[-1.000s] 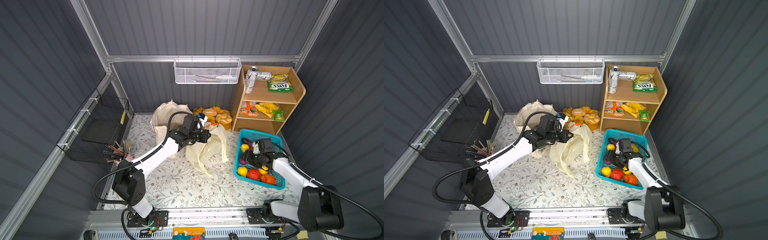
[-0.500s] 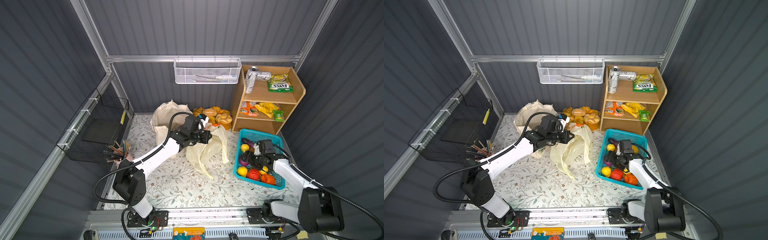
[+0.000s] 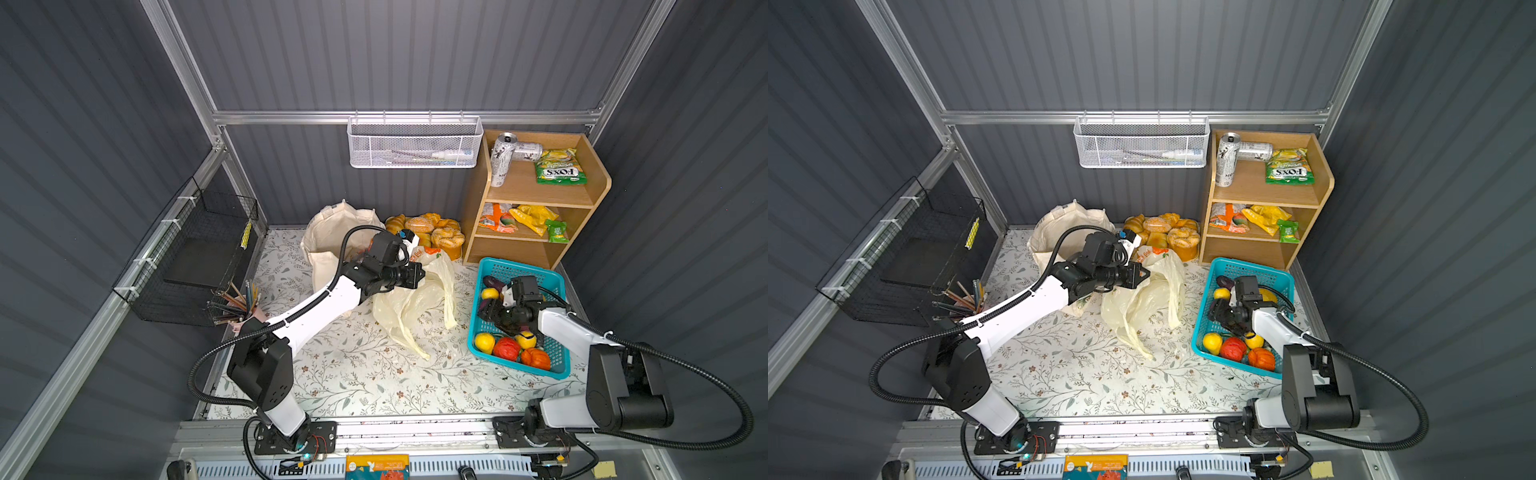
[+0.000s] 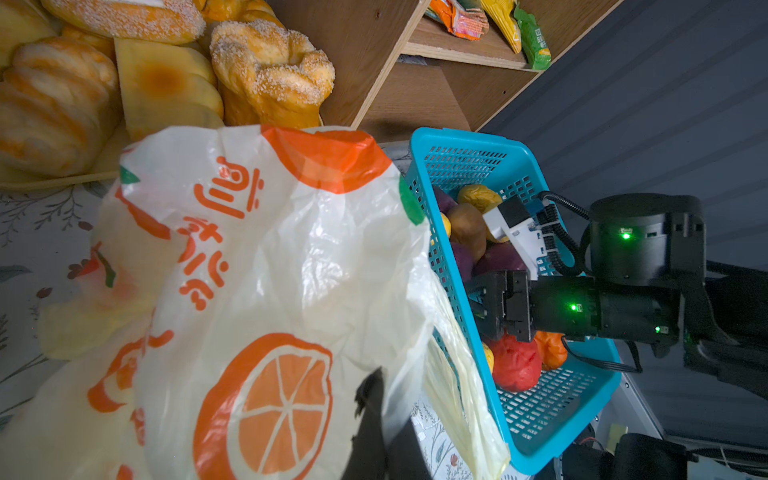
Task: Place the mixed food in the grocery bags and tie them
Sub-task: 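Grasp the purple onion in the teal basket with the right gripper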
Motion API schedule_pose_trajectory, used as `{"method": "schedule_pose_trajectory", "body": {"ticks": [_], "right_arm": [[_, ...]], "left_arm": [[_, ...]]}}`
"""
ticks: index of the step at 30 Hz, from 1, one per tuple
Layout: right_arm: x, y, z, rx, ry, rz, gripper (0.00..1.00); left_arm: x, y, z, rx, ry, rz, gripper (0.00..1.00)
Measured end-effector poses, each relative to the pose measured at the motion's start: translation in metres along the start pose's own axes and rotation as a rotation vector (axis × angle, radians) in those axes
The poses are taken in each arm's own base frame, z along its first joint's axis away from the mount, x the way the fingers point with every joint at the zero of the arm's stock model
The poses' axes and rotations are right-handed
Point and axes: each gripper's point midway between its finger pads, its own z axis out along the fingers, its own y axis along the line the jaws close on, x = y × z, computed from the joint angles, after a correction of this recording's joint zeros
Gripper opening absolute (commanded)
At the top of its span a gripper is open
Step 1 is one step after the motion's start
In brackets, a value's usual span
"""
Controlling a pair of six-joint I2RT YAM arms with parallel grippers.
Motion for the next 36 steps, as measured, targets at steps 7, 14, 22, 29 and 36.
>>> {"method": "schedule_pose_trajectory", "body": {"ticks": [7,14,22,29,36], "right_arm": [[-0.02,-0.002,-0.024,-0.022,-0.096,0.032,0.81],[-0.032,-0.004,-0.019,-0.023,-0.075,0.079,0.84],[-0.03,-0.002,-0.004,-0.039,-0.028,0.117,0.84],[-0.028,0.001,0.007,-0.063,0.007,0.126,0.78],[-0.029,0.002,0.006,-0.071,0.0,0.126,0.68]], "left_arm": [[0.001,0.001,0.0,-0.002,0.005,-0.002,0.0],[0.001,0.001,0.006,-0.005,0.016,-0.004,0.0],[-0.001,0.0,0.005,-0.003,0.012,-0.003,0.0],[-0.001,-0.001,0.005,-0.002,0.013,-0.001,0.0],[0.0,-0.002,0.005,-0.001,0.017,-0.001,0.0]]}}
